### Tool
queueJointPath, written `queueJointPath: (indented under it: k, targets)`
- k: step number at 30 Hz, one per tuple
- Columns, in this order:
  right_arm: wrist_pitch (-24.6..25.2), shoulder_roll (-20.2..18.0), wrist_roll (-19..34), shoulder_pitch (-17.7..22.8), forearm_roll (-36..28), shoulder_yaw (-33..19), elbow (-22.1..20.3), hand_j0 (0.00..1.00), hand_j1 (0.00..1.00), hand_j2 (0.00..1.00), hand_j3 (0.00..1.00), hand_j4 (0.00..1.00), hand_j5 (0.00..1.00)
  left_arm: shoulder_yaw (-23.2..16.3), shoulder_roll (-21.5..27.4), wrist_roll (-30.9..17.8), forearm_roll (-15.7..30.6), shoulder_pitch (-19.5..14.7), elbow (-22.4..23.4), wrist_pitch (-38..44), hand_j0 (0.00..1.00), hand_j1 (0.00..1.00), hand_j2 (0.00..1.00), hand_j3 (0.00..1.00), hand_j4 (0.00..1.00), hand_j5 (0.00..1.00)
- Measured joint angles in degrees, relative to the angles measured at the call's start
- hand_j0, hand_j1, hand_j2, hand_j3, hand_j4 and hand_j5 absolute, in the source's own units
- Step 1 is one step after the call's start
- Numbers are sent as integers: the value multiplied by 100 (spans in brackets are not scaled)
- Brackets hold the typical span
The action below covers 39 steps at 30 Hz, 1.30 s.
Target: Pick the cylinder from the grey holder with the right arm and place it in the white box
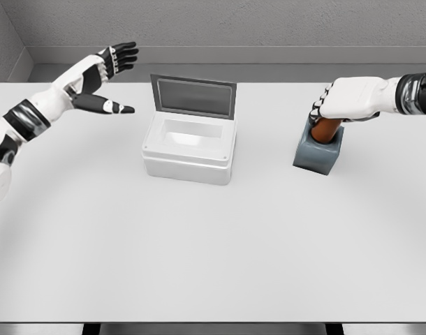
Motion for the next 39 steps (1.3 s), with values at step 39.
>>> queueJointPath:
  k: [39]
  targets:
    - [-6,306,104,-343,-25,-180,-864,47,47,47,47,47,47,-18,-98,0,-3,-220,805,115,100,100,100,100,100,100]
